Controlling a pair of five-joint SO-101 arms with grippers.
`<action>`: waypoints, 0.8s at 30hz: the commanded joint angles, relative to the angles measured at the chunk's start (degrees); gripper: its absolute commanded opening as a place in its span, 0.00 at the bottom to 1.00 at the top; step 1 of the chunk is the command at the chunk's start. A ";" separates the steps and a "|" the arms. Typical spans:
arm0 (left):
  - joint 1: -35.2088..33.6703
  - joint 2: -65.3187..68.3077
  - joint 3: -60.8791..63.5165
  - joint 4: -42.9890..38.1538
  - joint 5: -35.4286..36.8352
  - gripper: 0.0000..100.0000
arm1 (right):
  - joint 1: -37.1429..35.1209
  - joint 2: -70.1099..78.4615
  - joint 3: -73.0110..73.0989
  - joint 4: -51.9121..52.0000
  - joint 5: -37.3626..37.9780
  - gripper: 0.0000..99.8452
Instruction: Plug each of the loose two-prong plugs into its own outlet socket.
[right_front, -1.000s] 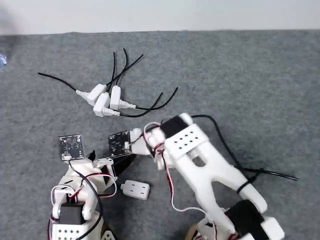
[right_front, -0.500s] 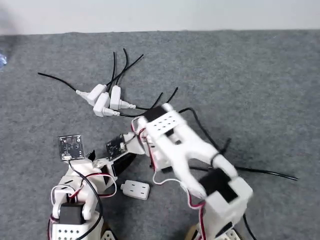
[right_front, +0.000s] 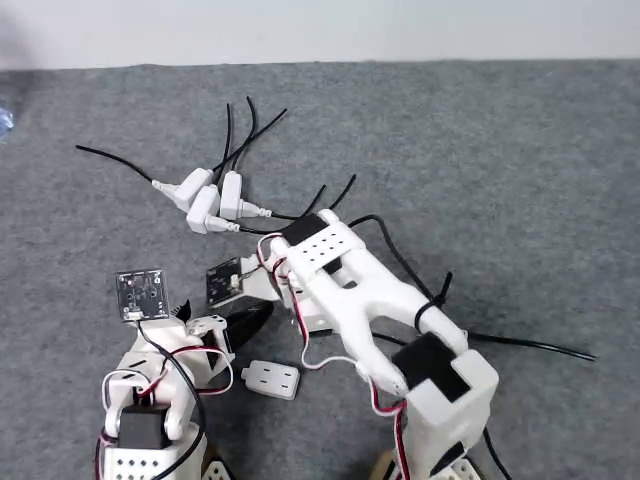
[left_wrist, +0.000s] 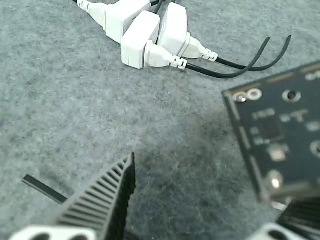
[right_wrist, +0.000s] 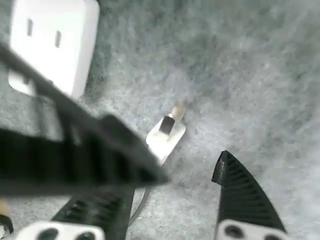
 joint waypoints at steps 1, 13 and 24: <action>-0.35 -0.44 -0.66 -0.18 -0.26 0.46 | -1.19 -4.88 -2.99 -0.13 -0.79 0.19; -0.35 -0.44 -0.66 0.00 -0.26 0.46 | -1.10 -2.77 1.85 -4.97 -5.54 0.06; -0.35 -0.44 -0.66 0.00 -0.26 0.46 | 1.36 -2.24 1.93 -11.82 -5.45 0.06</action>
